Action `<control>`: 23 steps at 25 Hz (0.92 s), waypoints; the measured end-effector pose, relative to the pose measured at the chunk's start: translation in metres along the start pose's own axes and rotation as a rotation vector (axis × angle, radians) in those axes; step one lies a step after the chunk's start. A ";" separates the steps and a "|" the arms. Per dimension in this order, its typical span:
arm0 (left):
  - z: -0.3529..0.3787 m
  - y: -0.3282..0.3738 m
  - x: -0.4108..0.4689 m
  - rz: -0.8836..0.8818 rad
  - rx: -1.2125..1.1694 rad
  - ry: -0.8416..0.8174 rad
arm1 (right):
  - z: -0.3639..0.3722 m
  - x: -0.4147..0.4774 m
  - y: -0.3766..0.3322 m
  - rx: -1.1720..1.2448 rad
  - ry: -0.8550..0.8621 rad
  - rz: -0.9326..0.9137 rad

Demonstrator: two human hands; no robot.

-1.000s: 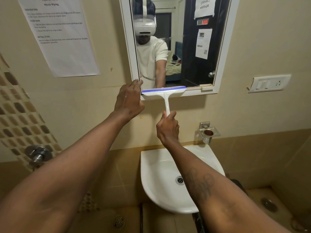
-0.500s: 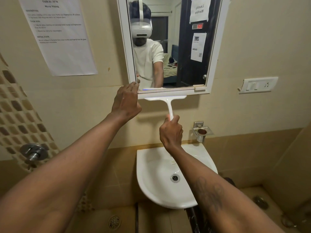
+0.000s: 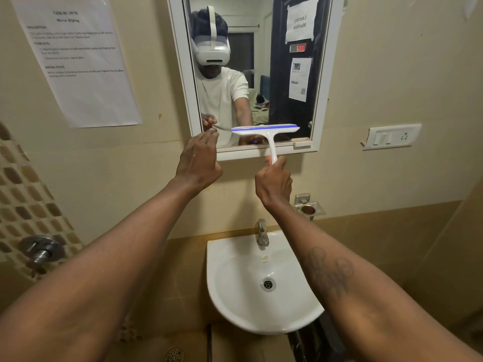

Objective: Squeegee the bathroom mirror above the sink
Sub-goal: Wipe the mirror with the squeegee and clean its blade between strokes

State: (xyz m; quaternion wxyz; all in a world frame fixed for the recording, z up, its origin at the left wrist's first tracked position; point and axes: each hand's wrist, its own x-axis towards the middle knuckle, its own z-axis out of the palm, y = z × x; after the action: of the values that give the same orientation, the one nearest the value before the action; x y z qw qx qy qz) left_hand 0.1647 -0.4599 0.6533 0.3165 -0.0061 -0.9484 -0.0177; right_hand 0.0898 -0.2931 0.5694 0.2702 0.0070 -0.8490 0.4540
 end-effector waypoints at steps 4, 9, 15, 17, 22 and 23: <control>0.005 0.004 0.004 0.003 -0.010 0.003 | 0.004 -0.009 0.018 -0.053 -0.046 0.051; 0.007 0.014 0.002 0.002 -0.016 -0.017 | -0.005 -0.013 0.022 -0.091 -0.084 0.058; -0.006 0.022 0.001 0.036 -0.026 0.025 | -0.023 -0.022 0.015 -0.063 -0.070 0.041; -0.015 0.020 0.005 0.032 -0.022 0.055 | -0.029 -0.024 0.012 -0.021 -0.027 0.019; -0.034 0.019 0.017 0.024 -0.028 0.118 | -0.047 0.008 -0.033 0.128 0.075 -0.109; -0.036 0.020 0.019 0.024 -0.031 0.123 | -0.050 0.018 -0.044 0.155 0.088 -0.134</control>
State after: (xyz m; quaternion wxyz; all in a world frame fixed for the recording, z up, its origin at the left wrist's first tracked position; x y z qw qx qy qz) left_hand 0.1714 -0.4408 0.6946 0.3741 -0.0214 -0.9267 -0.0289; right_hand 0.1087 -0.2756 0.6332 0.3356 0.0646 -0.7964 0.4989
